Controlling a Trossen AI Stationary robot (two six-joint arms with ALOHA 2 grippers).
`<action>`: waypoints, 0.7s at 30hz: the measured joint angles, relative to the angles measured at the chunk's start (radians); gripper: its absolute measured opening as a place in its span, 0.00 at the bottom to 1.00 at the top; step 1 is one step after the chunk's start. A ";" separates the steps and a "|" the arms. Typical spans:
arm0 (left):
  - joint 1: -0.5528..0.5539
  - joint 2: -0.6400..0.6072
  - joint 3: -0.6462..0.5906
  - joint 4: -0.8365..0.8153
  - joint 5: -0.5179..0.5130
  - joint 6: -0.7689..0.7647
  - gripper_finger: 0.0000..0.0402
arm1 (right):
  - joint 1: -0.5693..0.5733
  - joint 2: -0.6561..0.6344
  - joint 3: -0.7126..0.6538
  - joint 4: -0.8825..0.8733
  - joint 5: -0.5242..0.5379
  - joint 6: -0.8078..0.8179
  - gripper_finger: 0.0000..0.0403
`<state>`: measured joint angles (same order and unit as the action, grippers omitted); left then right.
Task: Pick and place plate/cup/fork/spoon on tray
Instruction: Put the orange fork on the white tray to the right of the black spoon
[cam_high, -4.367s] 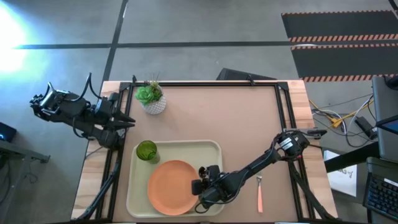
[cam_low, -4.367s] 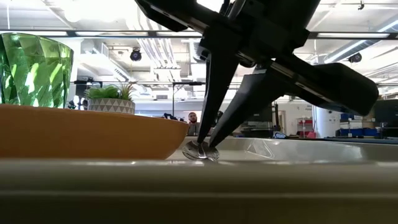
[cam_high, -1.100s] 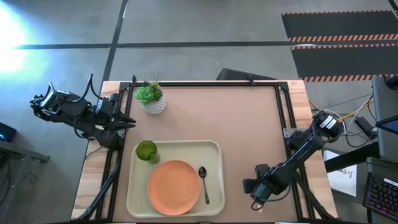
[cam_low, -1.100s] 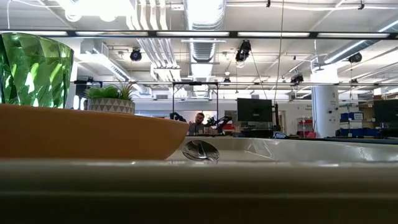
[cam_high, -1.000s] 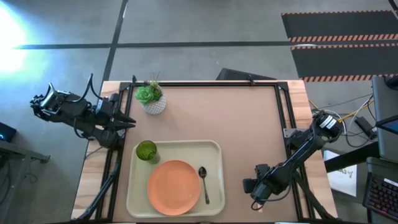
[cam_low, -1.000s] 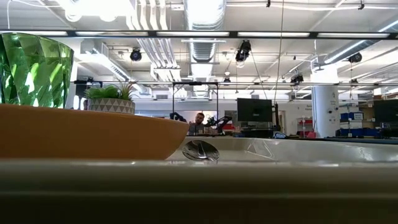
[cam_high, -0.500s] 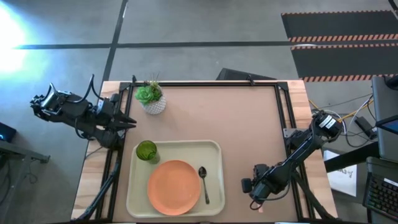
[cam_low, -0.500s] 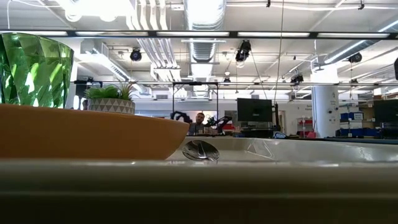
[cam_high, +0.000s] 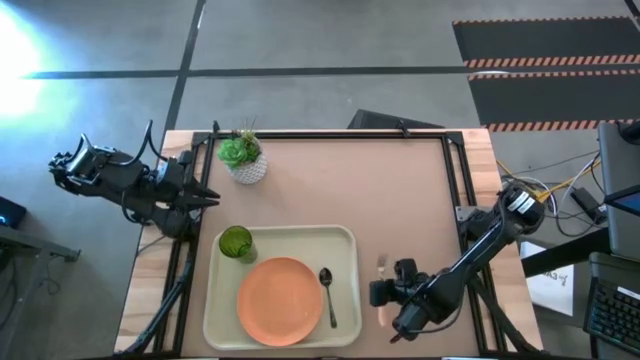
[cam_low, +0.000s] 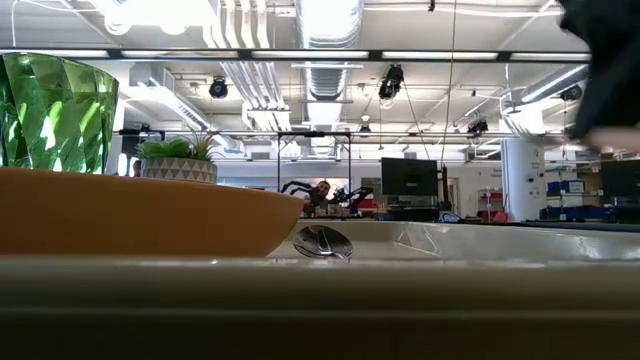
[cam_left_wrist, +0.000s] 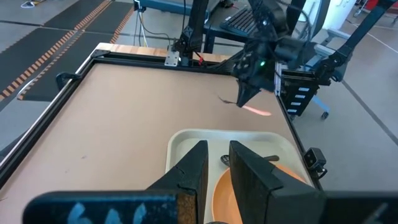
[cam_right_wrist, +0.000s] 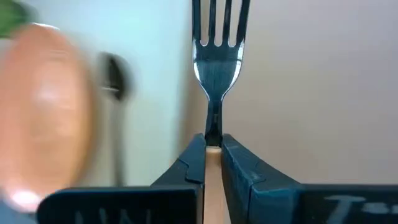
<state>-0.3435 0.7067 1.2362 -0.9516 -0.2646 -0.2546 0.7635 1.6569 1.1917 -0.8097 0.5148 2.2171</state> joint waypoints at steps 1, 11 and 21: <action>0.000 0.000 0.000 0.000 0.000 0.000 0.12 | -0.007 0.000 0.025 -0.003 0.040 -0.035 0.04; 0.000 0.002 -0.002 0.000 0.000 0.000 0.12 | -0.166 0.000 0.164 0.048 0.094 -0.442 0.04; 0.000 0.001 -0.002 -0.001 0.000 0.000 0.12 | -0.275 0.069 0.136 0.184 -0.101 -0.618 0.04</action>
<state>-0.3439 0.7080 1.2339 -0.9522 -0.2646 -0.2546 0.4881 1.7260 1.3274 -0.6262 0.4133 1.5996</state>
